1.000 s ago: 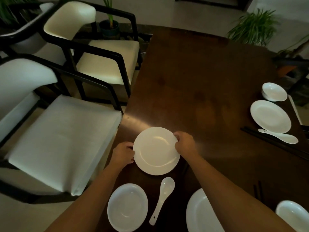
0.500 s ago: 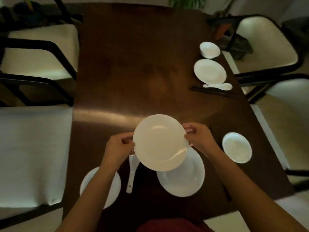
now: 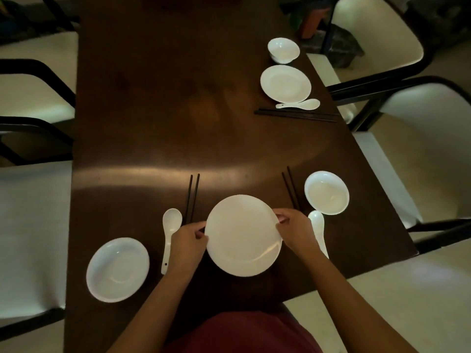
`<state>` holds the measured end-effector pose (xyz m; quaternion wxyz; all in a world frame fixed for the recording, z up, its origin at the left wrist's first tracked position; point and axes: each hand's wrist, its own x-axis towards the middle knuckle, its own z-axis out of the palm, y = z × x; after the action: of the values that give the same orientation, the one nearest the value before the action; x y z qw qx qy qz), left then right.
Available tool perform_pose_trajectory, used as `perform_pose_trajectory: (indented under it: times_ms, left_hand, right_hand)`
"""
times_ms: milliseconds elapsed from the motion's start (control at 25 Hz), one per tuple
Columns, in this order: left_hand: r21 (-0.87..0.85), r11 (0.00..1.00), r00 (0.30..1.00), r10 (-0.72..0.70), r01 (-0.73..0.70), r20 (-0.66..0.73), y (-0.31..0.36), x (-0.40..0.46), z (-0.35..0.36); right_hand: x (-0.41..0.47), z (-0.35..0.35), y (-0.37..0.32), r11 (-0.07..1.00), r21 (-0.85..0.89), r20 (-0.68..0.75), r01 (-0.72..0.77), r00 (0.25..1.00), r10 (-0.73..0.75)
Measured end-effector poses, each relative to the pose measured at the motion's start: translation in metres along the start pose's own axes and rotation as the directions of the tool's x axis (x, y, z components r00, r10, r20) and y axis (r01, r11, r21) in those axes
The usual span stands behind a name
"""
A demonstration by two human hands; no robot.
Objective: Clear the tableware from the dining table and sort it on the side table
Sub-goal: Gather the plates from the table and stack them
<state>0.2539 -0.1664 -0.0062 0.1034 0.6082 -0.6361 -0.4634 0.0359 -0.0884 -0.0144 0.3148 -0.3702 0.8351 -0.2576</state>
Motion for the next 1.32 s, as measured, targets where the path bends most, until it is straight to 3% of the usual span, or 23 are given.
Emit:
perform_pose_trajectory:
  times_ms: [200, 400, 480, 560, 680, 800, 880, 1080, 1320]
  left_hand:
    - [0.098, 0.993, 0.996, 0.074, -0.069, -0.05, -0.001, -0.006, 0.005]
    - [0.039, 0.998, 0.998, 0.045, -0.043, -0.052, -0.007, -0.006, 0.008]
    - [0.191, 0.979, 0.996, 0.085, -0.076, -0.041, -0.005, -0.004, 0.006]
    - [0.371, 0.898, 0.965, 0.26, -0.238, -0.01, 0.01, 0.005, 0.001]
    - [0.533, 0.697, 0.844, 0.532, -0.48, 0.065, 0.064, 0.037, -0.005]
    - [0.647, 0.505, 0.732, 0.67, -0.571, 0.123, 0.138, 0.087, -0.009]
    - [0.685, 0.437, 0.688, 0.714, -0.583, 0.13, 0.186, 0.122, -0.008]
    - [0.744, 0.387, 0.686, 0.716, -0.546, 0.131, 0.275, 0.211, 0.012]
    - [0.827, 0.328, 0.748, 0.645, -0.457, 0.158, 0.308, 0.333, 0.06]
  right_hand:
    - [0.007, 0.007, 0.009, 0.991, -0.1, 0.046, 0.086, 0.996, -0.082]
    - [0.008, 0.004, 0.014, 0.987, -0.147, 0.065, 0.071, 0.996, -0.062]
    - [0.006, -0.002, 0.008, 0.974, -0.198, 0.038, 0.11, 0.994, -0.105]
    - [0.008, -0.012, -0.004, 0.926, -0.294, -0.008, 0.235, 0.969, -0.248]
    - [0.032, -0.043, -0.032, 0.812, -0.448, -0.04, 0.374, 0.899, -0.436]
    - [0.081, -0.09, -0.061, 0.75, -0.53, -0.098, 0.397, 0.849, -0.519]
    - [0.121, -0.121, -0.079, 0.716, -0.595, -0.139, 0.366, 0.83, -0.539]
    - [0.226, -0.173, -0.104, 0.649, -0.7, -0.168, 0.297, 0.815, -0.554]
    - [0.36, -0.188, -0.079, 0.62, -0.745, -0.117, 0.245, 0.868, -0.483]
